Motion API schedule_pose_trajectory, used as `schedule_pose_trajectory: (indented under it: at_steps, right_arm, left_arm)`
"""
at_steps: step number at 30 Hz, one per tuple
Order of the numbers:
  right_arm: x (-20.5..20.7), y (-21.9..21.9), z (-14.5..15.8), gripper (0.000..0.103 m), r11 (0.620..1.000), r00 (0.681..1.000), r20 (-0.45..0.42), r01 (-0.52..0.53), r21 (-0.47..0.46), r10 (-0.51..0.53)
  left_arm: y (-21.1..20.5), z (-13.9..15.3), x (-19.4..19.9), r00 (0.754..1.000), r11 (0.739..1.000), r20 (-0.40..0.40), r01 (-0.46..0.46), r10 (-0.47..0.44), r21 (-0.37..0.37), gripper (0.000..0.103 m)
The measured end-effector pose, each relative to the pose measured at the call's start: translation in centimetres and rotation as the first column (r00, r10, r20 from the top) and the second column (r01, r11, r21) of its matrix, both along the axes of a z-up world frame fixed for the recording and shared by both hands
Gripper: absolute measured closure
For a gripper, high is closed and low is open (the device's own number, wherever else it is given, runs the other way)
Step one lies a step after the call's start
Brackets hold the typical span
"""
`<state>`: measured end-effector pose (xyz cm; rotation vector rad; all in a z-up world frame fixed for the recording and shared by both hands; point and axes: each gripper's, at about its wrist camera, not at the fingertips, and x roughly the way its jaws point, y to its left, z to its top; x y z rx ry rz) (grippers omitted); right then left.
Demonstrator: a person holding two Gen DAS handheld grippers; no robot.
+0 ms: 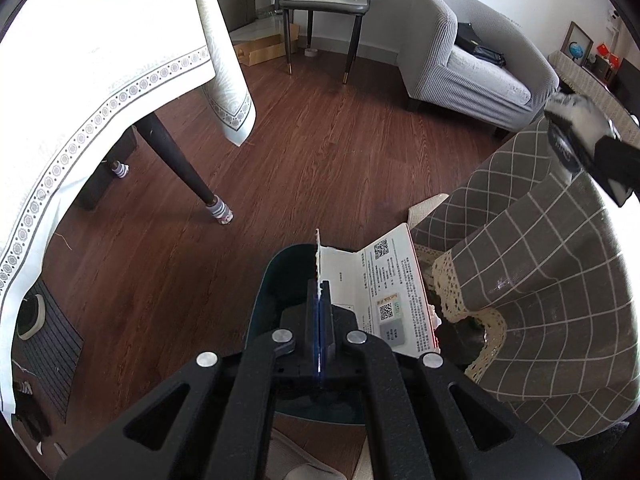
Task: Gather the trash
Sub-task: 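Carry the SanDisk box and black bag over the teal bin with both tools, then open the left tool to drop the box while the right tool releases the black bag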
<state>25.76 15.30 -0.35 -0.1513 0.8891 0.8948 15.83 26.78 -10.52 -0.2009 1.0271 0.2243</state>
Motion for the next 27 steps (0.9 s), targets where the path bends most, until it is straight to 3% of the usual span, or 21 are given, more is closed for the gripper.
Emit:
schedule_pose_trajectory:
  at_steps: [8,13,15,19,21,27]
  right_arm:
    - [-0.5,2.6,-0.8,0.032,1.0,1.0,-0.018,-0.024,-0.008,0.024]
    - [-0.8,4.3,-1.7,0.032,0.998,0.999,-0.026,-0.045,-0.032,0.044]
    - [-0.9,4.8,-1.9,0.032,0.998,0.998,-0.028,-0.048,-0.039,0.047]
    - [-0.8,5.8,-2.5,0.032,0.997,0.998,-0.036,-0.05,-0.055,0.048]
    - [-0.8,6.1,-2.9,0.032,0.997,0.998,-0.042,-0.054,-0.064,0.051]
    - [-1.0,7.6,-4.7,0.032,0.993,0.996,-0.069,-0.065,-0.102,0.059]
  left_arm:
    - [0.7,-3.0,-0.2,0.994,1.0,-0.102,0.029,-0.03,-0.01,0.102]
    - [1.6,-4.1,-0.5,0.991,0.999,-0.131,0.021,-0.025,-0.029,0.083]
    - [1.6,-4.1,-0.7,0.991,0.999,-0.134,0.018,-0.021,-0.027,0.069]
    - [2.0,-4.1,-1.1,0.992,0.999,-0.126,0.02,-0.024,-0.033,0.062]
    - [2.2,-3.9,-1.1,0.993,0.999,-0.117,0.02,-0.023,-0.031,0.05]
    - [3.0,-2.9,-1.8,0.997,1.0,-0.079,0.0,-0.002,-0.018,0.033]
